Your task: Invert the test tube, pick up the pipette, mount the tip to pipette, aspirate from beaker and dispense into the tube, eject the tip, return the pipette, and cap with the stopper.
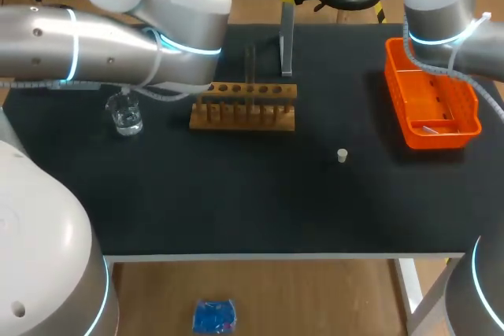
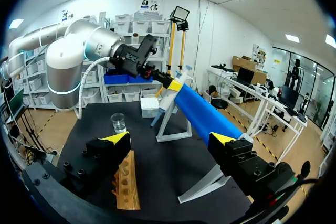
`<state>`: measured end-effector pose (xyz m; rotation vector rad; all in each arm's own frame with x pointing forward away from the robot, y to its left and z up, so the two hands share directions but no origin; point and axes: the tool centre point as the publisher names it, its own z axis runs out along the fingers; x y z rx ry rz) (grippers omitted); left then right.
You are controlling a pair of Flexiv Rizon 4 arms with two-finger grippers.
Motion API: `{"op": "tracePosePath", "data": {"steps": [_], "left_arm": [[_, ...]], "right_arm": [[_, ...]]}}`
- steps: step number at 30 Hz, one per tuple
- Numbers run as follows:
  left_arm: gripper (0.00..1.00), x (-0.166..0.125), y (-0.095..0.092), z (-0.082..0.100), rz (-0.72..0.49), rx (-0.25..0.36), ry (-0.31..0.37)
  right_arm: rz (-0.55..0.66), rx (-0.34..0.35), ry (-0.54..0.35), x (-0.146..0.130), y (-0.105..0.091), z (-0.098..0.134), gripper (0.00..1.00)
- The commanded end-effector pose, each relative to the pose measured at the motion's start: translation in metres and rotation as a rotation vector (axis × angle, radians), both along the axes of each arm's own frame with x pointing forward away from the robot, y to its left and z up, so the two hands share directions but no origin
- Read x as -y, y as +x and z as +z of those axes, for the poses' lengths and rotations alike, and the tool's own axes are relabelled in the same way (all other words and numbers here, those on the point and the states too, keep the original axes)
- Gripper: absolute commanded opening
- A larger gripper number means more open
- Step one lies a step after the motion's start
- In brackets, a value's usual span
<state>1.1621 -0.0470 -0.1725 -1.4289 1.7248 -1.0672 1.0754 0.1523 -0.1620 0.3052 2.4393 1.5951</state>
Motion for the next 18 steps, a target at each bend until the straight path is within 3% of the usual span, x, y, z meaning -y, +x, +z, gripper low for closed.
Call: {"op": "tracePosePath", "data": {"steps": [1,18], "left_arm": [[0.0,-0.0001,0.0052,-0.001,0.005,-0.016,0.007],[0.0,-0.0052,0.0133,-0.0105,0.03,-0.045,0.02]], "right_arm": [[0.002,-0.003,-0.003,0.0007,0.0003,0.001,1.0],[0.002,-0.003,-0.003,0.0007,0.0003,0.001,1.0]]}}
